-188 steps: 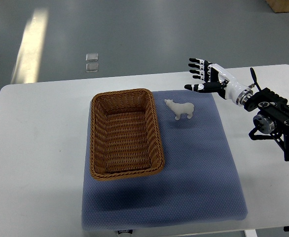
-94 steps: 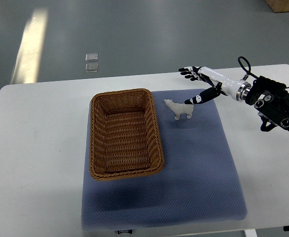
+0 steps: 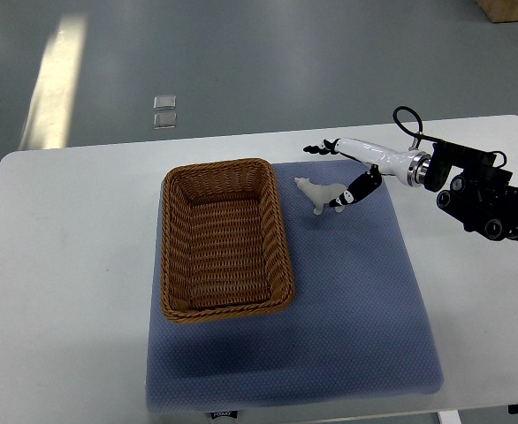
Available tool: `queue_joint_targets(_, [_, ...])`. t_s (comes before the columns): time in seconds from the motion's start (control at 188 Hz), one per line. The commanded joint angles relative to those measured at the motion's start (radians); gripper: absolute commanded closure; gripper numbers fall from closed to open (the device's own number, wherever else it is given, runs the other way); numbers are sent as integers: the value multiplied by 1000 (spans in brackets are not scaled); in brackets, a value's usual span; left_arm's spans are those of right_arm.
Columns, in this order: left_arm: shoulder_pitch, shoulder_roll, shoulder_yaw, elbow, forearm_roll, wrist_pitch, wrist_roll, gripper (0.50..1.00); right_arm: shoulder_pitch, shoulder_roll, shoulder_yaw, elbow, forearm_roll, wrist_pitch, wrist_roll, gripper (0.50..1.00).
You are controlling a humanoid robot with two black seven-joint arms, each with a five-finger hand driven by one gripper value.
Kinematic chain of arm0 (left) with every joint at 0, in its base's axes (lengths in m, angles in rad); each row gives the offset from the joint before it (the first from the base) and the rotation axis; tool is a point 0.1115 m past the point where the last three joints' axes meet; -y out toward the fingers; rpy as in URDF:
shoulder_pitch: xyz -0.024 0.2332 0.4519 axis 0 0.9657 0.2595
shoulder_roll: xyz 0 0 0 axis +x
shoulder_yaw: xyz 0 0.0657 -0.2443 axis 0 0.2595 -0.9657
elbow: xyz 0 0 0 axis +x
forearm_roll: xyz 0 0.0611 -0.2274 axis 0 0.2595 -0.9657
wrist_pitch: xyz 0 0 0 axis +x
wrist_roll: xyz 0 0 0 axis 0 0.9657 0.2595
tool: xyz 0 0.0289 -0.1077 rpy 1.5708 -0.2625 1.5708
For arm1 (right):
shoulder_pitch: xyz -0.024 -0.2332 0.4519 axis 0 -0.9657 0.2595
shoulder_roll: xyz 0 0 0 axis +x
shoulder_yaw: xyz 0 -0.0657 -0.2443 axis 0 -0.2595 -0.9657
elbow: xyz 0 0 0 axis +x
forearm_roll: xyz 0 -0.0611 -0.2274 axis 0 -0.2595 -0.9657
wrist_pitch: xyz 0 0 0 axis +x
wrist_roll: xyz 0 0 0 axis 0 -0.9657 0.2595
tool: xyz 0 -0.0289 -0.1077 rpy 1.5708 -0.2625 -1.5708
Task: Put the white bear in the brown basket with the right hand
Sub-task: 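Reach the right hand toward the white polar bear figurine, then close the right hand fingers around the white polar bear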
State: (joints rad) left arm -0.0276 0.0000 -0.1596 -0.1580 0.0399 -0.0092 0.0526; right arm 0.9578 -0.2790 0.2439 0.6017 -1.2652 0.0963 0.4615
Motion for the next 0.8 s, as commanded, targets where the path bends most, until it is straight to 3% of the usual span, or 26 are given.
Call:
queue_joint_targets(0.0, [0,0,2,0,0,0,0,500,4,3,-31,0,-2,-7,0,599])
queue_joint_targets(0.107, [0,0,2,0,0,0,1,500,6,4,-64,0,-5,-23,-3,613])
queue_joint_targets(0.32, [0,0,2,0,0,0,0,500,7,6,-84,-10,-26,-53,-11,693])
queue_joint_targets(0.714, [0,0,2,0,0,0,0,500,10,27,-120,-10,-40,-64,-11,705])
queue_joint_targets(0.794, [0,0,2,0,0,0,1,500,9,29,-133,-11,-40,-78,-11,728])
